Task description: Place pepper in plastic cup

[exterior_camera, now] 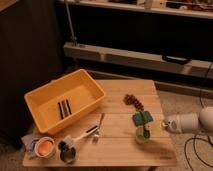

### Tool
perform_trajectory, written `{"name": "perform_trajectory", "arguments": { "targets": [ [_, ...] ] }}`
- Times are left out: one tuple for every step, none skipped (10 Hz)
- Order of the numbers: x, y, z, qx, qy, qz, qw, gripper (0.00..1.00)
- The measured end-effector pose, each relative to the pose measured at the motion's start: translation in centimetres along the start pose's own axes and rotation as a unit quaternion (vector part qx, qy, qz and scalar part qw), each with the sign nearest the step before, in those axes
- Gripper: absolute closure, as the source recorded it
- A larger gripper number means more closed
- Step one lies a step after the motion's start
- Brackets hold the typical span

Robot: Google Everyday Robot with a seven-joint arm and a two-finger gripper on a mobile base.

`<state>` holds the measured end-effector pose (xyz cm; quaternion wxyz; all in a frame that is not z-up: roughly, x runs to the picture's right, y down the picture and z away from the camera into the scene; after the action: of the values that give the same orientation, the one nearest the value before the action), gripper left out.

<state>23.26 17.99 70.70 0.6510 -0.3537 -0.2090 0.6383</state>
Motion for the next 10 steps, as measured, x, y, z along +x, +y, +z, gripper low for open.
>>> {"name": "perform_trajectory", "arguments": {
  "targets": [
    [0.0, -0.4, 0.0, 0.003, 0.0, 0.002, 1.0, 1.0],
    [0.1, -0.8, 0.1, 0.007, 0.001, 0.004, 1.0, 1.0],
    [0.3, -1.2, 0.3, 0.008, 0.001, 0.006, 0.9999, 1.0],
    [0.5, -1.5, 0.4, 0.009, 0.002, 0.009, 0.9999, 1.0],
    [0.9, -2.1, 0.8, 0.008, 0.003, 0.014, 0.9999, 1.0],
    [1.2, -2.6, 1.4, 0.004, 0.004, 0.019, 0.9998, 1.0],
    [1.3, -3.0, 1.9, -0.001, 0.002, 0.021, 0.9998, 1.0],
    [1.3, -3.3, 2.2, -0.004, 0.0, 0.022, 0.9998, 1.0],
    [1.2, -3.5, 2.4, -0.006, -0.002, 0.023, 0.9997, 1.0],
    [1.0, -3.6, 2.5, -0.008, -0.004, 0.023, 0.9997, 1.0]
  ]
}}
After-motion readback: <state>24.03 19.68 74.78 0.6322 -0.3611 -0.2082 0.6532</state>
